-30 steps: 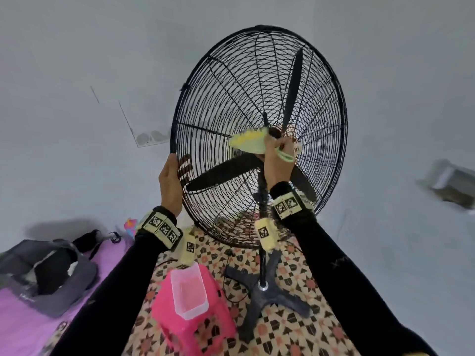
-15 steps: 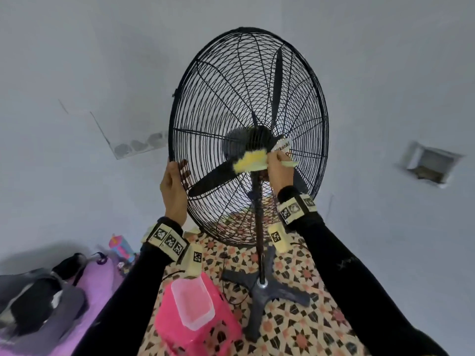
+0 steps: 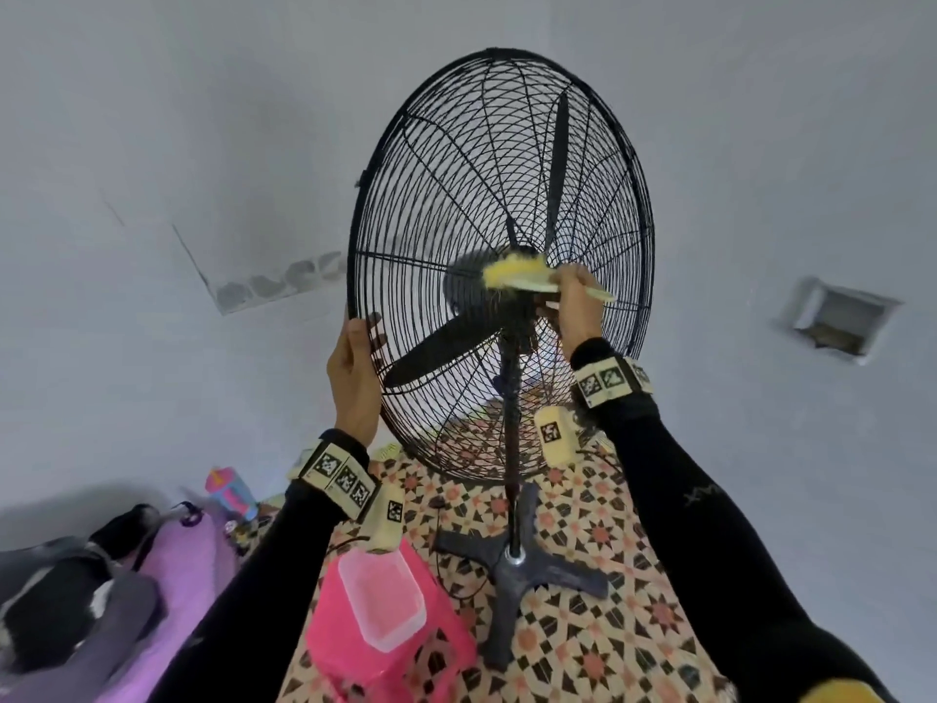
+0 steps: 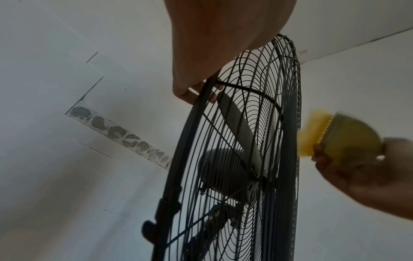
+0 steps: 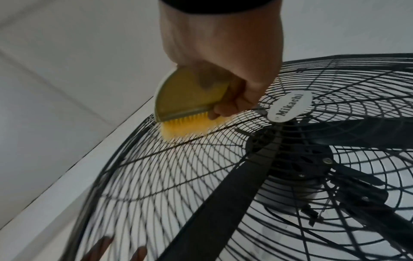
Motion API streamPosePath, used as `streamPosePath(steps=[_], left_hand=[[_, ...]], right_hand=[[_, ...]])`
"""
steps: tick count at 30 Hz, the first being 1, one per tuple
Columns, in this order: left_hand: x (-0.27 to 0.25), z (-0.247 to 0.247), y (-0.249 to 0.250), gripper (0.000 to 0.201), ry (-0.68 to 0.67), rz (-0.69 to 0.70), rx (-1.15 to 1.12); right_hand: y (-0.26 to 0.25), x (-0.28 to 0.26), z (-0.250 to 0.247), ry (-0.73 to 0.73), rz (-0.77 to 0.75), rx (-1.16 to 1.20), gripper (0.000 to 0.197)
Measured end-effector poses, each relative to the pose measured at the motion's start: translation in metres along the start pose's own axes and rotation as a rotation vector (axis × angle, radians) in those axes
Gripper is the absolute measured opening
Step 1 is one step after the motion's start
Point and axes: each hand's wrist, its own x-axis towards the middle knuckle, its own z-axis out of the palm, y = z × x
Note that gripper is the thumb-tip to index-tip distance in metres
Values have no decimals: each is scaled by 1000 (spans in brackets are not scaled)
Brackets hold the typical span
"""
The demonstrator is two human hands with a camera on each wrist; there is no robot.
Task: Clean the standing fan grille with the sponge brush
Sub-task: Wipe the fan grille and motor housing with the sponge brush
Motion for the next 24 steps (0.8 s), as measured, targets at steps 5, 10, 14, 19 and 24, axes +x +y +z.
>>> streamPosePath(steps=[5,10,14,19,24], left_hand=[[6,-3,-1,58,8,-9,-23],[2,0,-4,57,-3,18,-20],[3,-1,-2,59,2,-7,-26],[-1,0,-1,57,-12,1,-13],[2,0,-2,56,5,-5,-23]], right_hand=[[12,6,-5,-55,142,-261,19],[0,18,-21,122,-34,53,6],[21,12,-18,258,-62,-168,18],[12,21,-29,141,69,62,11],[22,27,-34,-75,93,-98,4]])
